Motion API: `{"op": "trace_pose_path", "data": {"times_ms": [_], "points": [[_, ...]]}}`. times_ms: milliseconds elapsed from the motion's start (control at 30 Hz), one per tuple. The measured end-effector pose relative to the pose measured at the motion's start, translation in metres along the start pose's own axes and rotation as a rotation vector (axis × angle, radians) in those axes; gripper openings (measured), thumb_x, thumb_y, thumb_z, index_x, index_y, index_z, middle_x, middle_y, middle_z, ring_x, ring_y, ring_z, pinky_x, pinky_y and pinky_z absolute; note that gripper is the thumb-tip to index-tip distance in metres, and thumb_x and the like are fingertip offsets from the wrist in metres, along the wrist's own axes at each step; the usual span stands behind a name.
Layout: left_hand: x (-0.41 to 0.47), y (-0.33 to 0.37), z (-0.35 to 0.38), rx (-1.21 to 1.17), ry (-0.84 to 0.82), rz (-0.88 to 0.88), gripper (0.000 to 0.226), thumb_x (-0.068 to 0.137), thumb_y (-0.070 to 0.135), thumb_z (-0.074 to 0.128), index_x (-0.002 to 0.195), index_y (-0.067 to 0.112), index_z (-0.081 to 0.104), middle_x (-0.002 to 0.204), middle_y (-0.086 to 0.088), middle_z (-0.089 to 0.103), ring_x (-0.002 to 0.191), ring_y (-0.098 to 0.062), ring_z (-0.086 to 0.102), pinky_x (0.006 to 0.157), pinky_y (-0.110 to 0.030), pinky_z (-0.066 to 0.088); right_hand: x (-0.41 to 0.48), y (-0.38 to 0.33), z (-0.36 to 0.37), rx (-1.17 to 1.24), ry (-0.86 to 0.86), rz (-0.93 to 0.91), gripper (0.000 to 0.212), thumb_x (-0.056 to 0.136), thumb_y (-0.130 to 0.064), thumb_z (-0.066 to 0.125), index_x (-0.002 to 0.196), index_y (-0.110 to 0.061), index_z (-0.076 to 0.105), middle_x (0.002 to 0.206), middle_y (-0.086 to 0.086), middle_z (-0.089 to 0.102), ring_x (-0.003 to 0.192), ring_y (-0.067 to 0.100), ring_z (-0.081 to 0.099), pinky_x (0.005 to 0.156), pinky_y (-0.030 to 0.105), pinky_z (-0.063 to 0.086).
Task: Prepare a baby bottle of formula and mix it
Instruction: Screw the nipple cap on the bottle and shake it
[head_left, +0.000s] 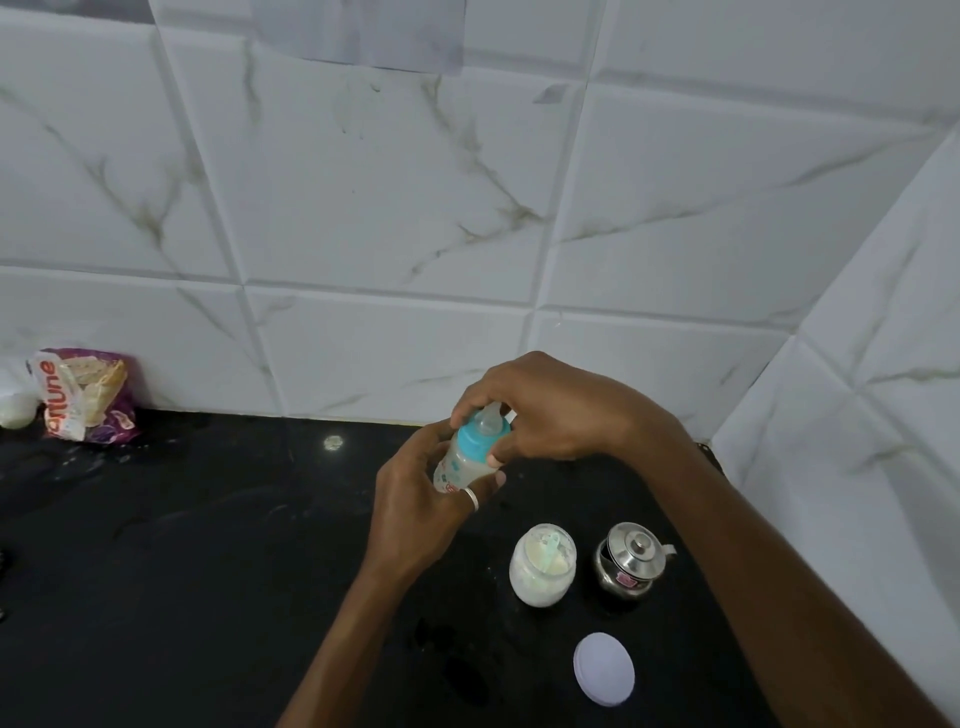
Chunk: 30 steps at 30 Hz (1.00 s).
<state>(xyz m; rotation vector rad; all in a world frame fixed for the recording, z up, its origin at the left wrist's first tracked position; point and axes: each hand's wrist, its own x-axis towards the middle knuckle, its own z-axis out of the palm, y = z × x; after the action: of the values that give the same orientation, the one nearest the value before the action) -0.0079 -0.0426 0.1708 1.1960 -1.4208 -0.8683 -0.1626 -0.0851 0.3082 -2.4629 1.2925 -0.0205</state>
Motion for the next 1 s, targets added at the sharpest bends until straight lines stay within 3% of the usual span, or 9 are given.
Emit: {"op": "trace_pose_path", "data": {"times_ms": [233,500,633,767,900,1000], "points": [[0.0,0.001,-0.003,-0.009,0.007,0.006,0.059,0.075,0.029,0.089,0.128,0.025,0.064,0.116,0.013,0.073,0.106,0.0,0.07,0.08,-0.015,0.058,0.002,-0.001,-0.001,0.053,0.014,-0.032,0.046,0.08,-0.007,0.081,0.118,-0.03,0.071,0.12,-0.011,0.067,0.111,0.009,0.059,0.095,0.034,0.053],[0.002,-0.002,-0.003,-0.003,0.015,-0.007,0.06,0.075,0.03,0.089,0.129,0.024,0.064,0.117,0.01,0.074,0.108,-0.009,0.071,0.086,-0.026,0.062,0.001,-0.003,-0.003,0.052,0.023,-0.056,0.045,0.078,-0.003,0.08,0.116,-0.027,0.071,0.119,-0.01,0.067,0.11,0.01,0.059,0.094,0.034,0.054],[0.001,-0.002,-0.002,0.0,0.019,-0.017,0.061,0.075,0.032,0.089,0.129,0.025,0.063,0.116,0.012,0.074,0.106,-0.005,0.071,0.083,-0.022,0.061,0.003,-0.003,0.001,0.013,0.047,-0.018,0.042,0.08,-0.016,0.083,0.118,-0.027,0.069,0.117,-0.008,0.068,0.105,0.011,0.06,0.089,0.031,0.054],[0.0,-0.001,0.001,0.001,0.026,-0.017,0.063,0.074,0.03,0.091,0.13,0.022,0.064,0.116,0.012,0.074,0.105,-0.003,0.07,0.08,-0.019,0.06,0.002,-0.006,0.004,-0.086,0.076,0.052,0.04,0.085,-0.036,0.079,0.121,-0.024,0.066,0.116,-0.004,0.066,0.097,0.011,0.058,0.069,0.015,0.041],[-0.001,0.002,0.002,-0.007,0.04,-0.008,0.061,0.073,0.025,0.092,0.128,0.025,0.065,0.111,0.014,0.074,0.103,0.002,0.069,0.076,-0.011,0.056,0.005,-0.013,0.011,-0.226,0.143,0.163,0.049,0.087,-0.062,0.064,0.106,-0.017,0.066,0.094,-0.001,0.065,0.083,0.014,0.06,0.068,0.026,0.046],[-0.001,0.002,0.002,-0.012,0.044,0.005,0.059,0.074,0.022,0.091,0.128,0.025,0.066,0.112,0.013,0.074,0.104,0.001,0.069,0.077,-0.01,0.055,0.005,-0.015,0.015,-0.275,0.171,0.207,0.059,0.088,-0.072,0.055,0.103,-0.016,0.066,0.088,-0.002,0.063,0.078,0.013,0.059,0.063,0.026,0.04]]}}
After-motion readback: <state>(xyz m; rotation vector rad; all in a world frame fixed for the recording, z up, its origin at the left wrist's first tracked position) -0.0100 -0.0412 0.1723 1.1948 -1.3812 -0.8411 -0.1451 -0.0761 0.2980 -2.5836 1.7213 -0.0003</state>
